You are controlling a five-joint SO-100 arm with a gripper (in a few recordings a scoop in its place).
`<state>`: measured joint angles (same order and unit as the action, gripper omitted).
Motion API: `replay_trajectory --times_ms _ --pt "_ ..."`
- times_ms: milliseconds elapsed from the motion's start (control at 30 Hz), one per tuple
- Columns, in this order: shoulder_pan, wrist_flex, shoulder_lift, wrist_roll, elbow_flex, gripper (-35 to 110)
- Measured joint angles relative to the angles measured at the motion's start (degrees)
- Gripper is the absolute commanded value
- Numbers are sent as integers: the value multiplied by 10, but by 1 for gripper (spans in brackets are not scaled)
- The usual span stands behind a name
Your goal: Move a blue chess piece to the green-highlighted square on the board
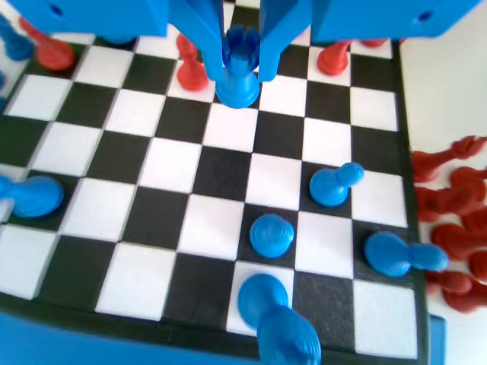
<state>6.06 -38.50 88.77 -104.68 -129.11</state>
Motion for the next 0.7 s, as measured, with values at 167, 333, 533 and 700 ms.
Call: replay_trajectory --times_ms 167,333,533,700 --pt "6 16 0 -1 -13 3" --pt "5 37 0 -1 -33 3" --pt "2 54 0 -1 -33 4" --pt "-6 62 0 -1 -40 4"
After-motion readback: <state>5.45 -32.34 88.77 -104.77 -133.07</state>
